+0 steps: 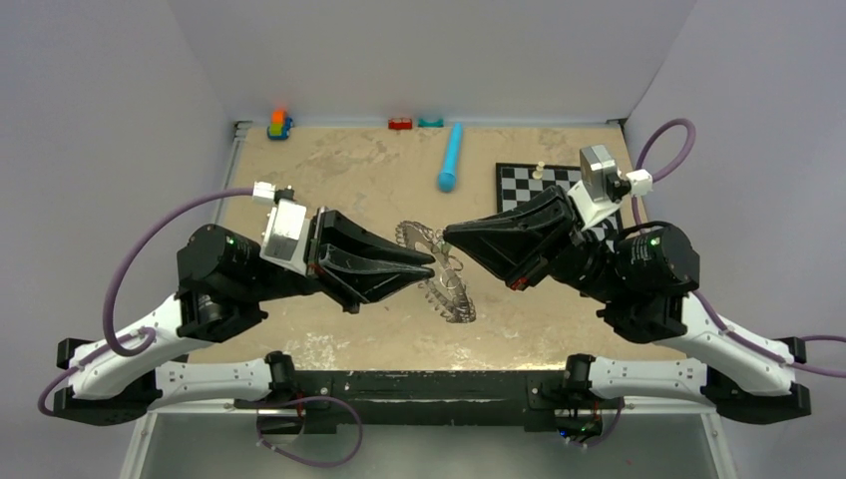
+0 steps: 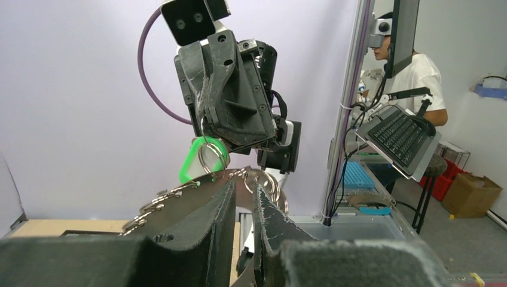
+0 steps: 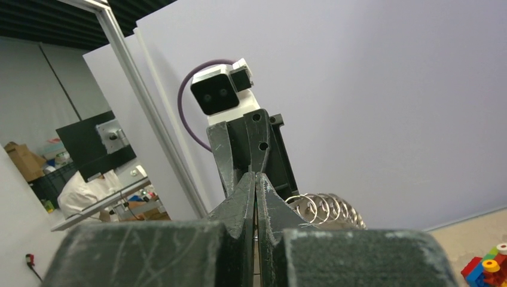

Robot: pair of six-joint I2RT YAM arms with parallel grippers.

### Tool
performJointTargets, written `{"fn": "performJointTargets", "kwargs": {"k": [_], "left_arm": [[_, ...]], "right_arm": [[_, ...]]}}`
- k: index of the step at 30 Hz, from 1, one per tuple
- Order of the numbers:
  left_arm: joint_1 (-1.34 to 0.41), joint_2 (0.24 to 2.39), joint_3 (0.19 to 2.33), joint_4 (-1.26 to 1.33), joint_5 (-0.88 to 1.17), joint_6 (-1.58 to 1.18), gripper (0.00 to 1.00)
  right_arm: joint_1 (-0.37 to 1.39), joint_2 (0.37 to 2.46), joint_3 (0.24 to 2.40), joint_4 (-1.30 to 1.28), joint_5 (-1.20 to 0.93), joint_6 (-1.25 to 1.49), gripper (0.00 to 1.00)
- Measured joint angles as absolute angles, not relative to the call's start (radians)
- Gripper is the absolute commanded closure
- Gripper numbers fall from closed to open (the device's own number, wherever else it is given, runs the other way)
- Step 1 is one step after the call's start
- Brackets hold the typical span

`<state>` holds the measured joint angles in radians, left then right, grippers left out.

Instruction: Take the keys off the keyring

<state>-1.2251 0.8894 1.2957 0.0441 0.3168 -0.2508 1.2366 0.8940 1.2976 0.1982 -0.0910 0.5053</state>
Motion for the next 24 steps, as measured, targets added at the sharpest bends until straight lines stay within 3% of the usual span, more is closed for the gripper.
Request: {"fn": "performJointTargets", "kwargs": {"k": [24], "left_arm": [[-1.225,0.883,1.269,0.091,0.221,-0.243,0.73]], "right_arm": [[1.237,0.888,1.284,0.213,-0.062,0.516,1.0]]}}
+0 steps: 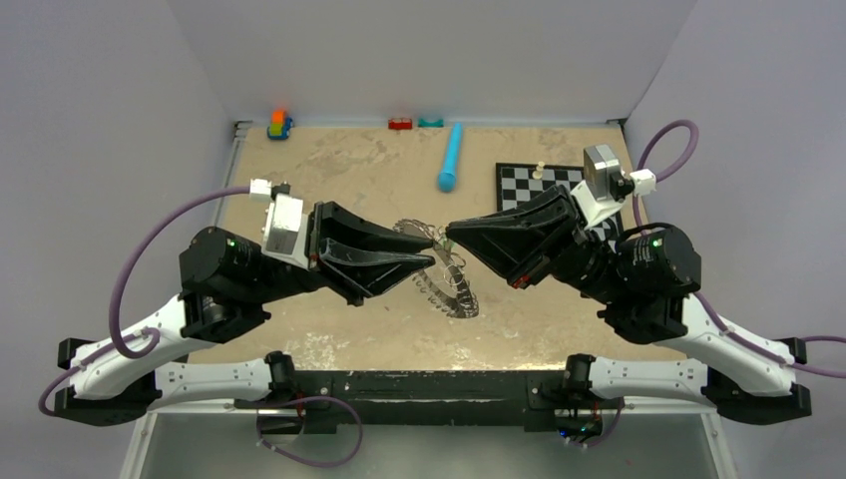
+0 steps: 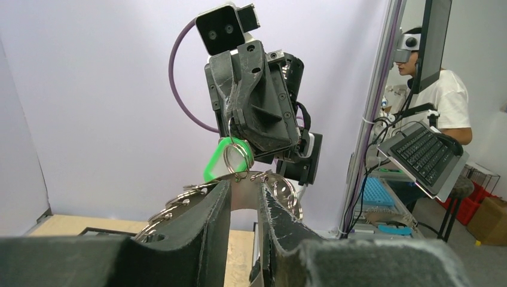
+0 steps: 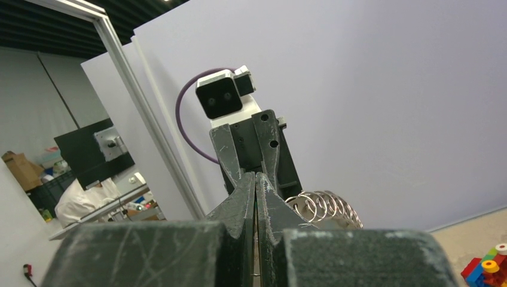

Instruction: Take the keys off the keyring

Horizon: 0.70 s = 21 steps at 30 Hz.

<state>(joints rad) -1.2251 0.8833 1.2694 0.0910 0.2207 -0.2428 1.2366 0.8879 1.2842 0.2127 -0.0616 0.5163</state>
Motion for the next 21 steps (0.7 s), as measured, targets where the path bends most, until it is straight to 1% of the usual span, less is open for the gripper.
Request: {"fn": "performJointTargets", "kwargs": {"k": [17,21], "left_arm": [[-1.225,0.885,1.269,0.097,0.202,-0.24,0.74],[-1.225,0.885,1.269,0.097,0.194,-0.232,0.76]], "right_arm": [[1.237,0.904,1.284,0.212,-0.062,0.513,1.0],[1.237,0.904,1.284,0.21,-0.062,0.511,1.0]]}}
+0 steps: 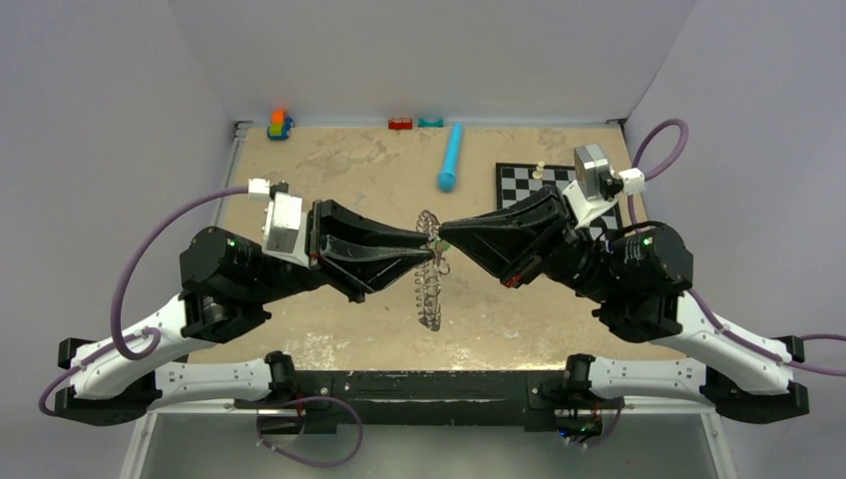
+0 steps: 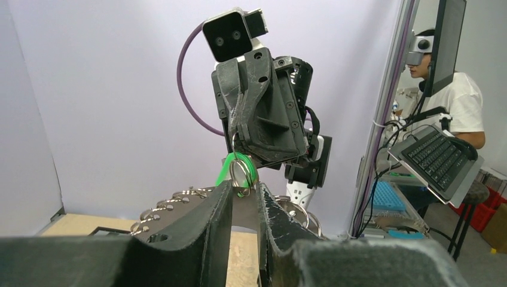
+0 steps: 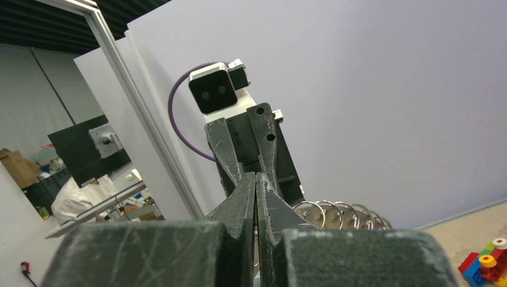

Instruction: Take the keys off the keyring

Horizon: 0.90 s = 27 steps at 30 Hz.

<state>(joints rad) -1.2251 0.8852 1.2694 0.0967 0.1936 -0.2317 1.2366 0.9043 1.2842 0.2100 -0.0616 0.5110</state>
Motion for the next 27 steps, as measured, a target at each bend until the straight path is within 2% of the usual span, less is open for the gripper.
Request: {"fn": "performJointTargets", "kwargs": {"k": [6,12,27], "left_arm": [[-1.225,0.879,1.259,0.103,0.178,-0.221,0.84],[-1.225,0.876,1.25,0.11,0.175,-0.216,1.0],[-1.225,0.873,1.248,0.08,0.118,-0.216,1.0]], "right_arm": [[1.237,0.904,1.284,0.21,-0.061,0.507,1.0],[1.237,0.904,1.284,0.21,-0.06,0.505,1.0],[1.236,0.903,1.267,0.215,-0.042,0.501,1.0]]}}
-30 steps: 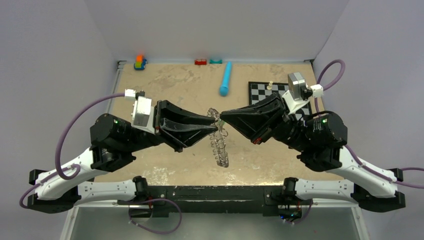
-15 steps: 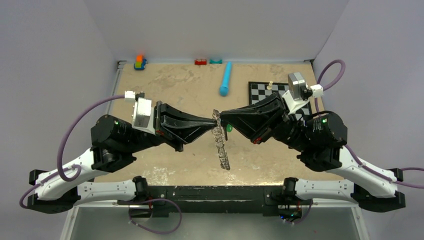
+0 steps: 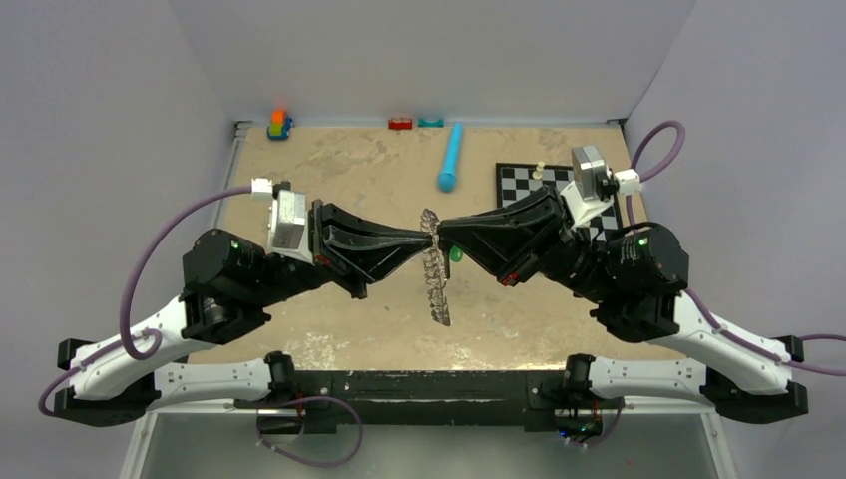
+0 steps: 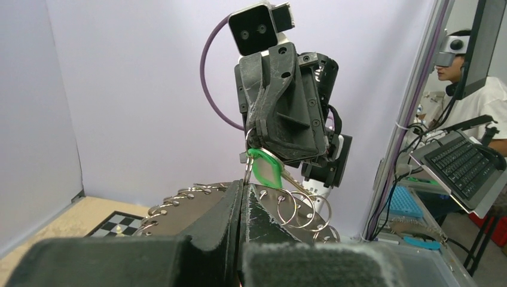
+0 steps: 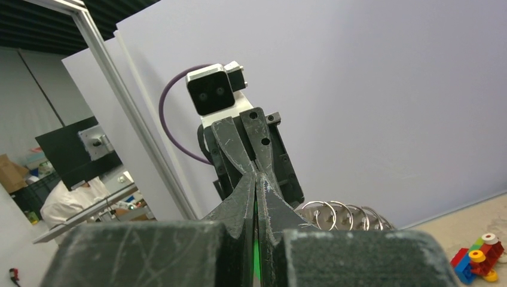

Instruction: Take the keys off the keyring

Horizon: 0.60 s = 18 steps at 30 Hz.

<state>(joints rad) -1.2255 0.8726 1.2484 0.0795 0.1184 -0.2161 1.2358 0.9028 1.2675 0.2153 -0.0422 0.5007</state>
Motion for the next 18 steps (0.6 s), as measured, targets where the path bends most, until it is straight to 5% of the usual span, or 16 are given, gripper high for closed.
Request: {"fn": "performJointTargets", "kwargs": {"k": [18], "left_arm": [[-1.226,0.886,1.281,0.003,0.04,-0.216,1.0]], "right_arm": [[1.236,0.917,1.267,0.195,-0.043,0.479,1.0]]}}
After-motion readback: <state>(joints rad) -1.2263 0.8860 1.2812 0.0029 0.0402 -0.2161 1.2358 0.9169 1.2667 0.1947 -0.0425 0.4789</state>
